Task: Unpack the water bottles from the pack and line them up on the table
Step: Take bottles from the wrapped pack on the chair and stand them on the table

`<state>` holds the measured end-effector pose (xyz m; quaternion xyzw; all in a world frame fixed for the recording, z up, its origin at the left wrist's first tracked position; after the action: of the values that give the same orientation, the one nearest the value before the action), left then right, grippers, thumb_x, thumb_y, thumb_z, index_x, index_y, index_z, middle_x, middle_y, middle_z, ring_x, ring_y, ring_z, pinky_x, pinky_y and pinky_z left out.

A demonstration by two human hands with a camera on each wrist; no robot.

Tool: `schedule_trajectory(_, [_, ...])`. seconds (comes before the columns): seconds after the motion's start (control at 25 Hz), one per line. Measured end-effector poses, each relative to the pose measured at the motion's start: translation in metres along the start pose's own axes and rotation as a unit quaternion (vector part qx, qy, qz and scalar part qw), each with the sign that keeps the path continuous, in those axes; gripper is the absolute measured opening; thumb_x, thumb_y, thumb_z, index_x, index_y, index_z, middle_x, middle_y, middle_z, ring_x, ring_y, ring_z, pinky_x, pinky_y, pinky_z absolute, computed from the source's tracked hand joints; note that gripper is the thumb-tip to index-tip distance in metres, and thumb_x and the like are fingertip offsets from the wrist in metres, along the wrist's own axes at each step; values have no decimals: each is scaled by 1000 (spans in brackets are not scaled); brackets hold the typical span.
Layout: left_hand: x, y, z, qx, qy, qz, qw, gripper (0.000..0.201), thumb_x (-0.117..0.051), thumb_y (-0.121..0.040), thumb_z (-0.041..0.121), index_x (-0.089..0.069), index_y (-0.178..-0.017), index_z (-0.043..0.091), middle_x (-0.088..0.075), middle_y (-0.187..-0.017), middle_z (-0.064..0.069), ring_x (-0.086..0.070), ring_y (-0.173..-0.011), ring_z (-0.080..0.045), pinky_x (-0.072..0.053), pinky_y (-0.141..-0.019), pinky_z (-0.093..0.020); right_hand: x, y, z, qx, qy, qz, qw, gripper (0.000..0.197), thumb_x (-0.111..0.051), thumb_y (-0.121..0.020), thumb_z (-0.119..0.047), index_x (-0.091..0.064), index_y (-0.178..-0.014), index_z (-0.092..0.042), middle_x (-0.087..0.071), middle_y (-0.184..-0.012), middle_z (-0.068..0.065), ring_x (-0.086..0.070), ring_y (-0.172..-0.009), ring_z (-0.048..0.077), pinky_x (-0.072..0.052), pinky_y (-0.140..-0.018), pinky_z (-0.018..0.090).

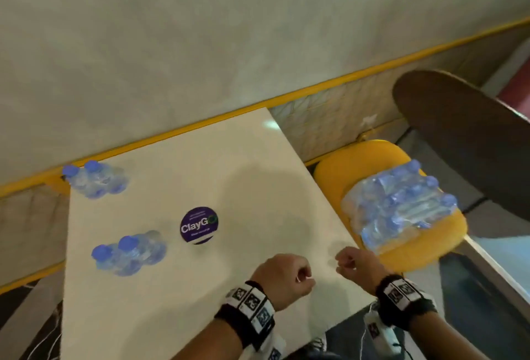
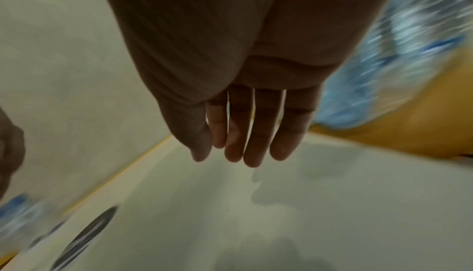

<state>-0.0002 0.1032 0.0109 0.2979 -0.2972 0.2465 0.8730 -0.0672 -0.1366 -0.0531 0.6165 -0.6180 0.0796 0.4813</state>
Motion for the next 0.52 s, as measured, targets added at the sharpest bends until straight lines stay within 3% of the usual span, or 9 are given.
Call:
schedule_trajectory(0.12, [-55,-73,76,-38,20,-100,994,35,-67,-89,44,-68,-117,23,-72,-109,1,-68,-93,-20,-57,-88,-37,55,25,91,-87,-68,102,989,17,-77,-80,-19,-64,-76,-29,-68,-75,-5,-63,-70,14,-50,-70,31])
schedule_trajectory(0.16, [-72,-93,98,-36,30,-119,992,41,-69,-89,42,-65,-125,23,-71,-114,0,-69,-98,-21,-56,-91,-37,69,28,119,-113,-109,144,977,10,-76,-82,-17,-67,-85,-22,-68,-78,0,-63,-73,19,-48,-70,31])
schedule_trajectory(0.2, [-86,-110,117,-29,40,-125,991,48,-69,-89,42,-60,-133,25,-71,-118,-1,-68,-102,-22,-55,-93,-36,84,28,142,-143,-143,184,962,16,-74,-83,-16,-68,-97,-16,-68,-82,2,-63,-76,21,-47,-71,31])
schedule_trajectory(0.28, [-113,-137,142,2,87,-112,990,67,-70,-87,41,-42,-148,33,-68,-125,1,-67,-109,-22,-52,-93,-31,109,20,169,-183,-187,239,935,34,-75,-84,-21,-63,-115,-14,-68,-91,4,-64,-83,22,-47,-74,31])
schedule_trajectory(0.36, [-139,-159,159,73,166,-80,980,82,-71,-85,41,-28,-154,31,-60,-137,1,-63,-118,-25,-47,-94,-29,131,3,188,-197,-195,261,925,50,-76,-81,-31,-58,-126,-18,-67,-103,4,-65,-91,23,-52,-80,36])
schedule_trajectory(0.44, [-154,-170,171,154,232,-6,961,79,-73,-85,39,-30,-149,18,-56,-139,-4,-61,-118,-30,-47,-94,-33,142,-19,199,-187,-192,264,927,64,-76,-78,-42,-52,-132,-20,-64,-113,5,-63,-98,24,-55,-86,43])
schedule_trajectory(0.52, [-160,-174,179,211,273,70,936,75,-73,-85,32,-29,-144,15,-55,-131,-7,-59,-105,-29,-48,-89,-35,144,-39,205,-183,-206,274,921,73,-76,-73,-50,-48,-135,-22,-57,-120,8,-61,-104,27,-54,-90,48])
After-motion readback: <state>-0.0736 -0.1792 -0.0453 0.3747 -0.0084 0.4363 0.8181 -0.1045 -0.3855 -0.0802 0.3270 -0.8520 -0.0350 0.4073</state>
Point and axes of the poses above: each hand's wrist, its own y-axis away from the middle knuckle, its own x-axis out of the back of the hand, z = x × y, the point moved 2 cm from there along -y, towards the middle knuckle
